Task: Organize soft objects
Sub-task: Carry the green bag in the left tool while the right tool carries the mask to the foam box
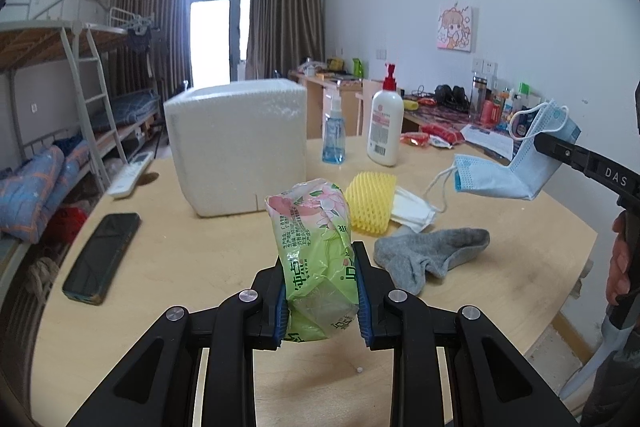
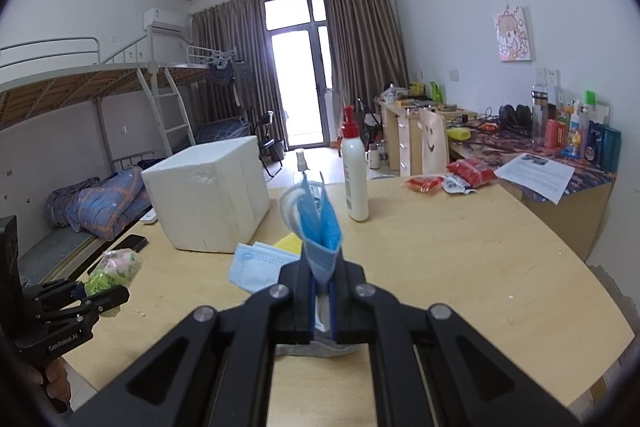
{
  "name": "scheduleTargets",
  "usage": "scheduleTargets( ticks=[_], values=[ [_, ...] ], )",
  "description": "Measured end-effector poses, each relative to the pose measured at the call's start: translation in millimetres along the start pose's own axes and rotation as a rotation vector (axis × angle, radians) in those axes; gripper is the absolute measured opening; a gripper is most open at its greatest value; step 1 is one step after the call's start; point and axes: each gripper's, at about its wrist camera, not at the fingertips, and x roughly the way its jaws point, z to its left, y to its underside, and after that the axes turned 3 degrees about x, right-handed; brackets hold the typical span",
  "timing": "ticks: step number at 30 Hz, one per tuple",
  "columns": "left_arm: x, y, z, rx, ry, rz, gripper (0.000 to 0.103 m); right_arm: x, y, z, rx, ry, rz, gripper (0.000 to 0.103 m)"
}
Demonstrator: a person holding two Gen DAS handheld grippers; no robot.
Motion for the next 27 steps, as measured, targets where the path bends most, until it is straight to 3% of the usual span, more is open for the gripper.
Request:
scheduleTargets(
  ticks=[10,27],
  values=[
    [-26,-4,8,0.006,-0.052,-0.05,0.029,-3,1,13,-0.014,-0.084,-0.003,0.007],
    [-57,-9,57,-0.058,-0.197,-0.124,0.029,25,-2,82,-0.089,-0.284,0.023,0.007]
  ],
)
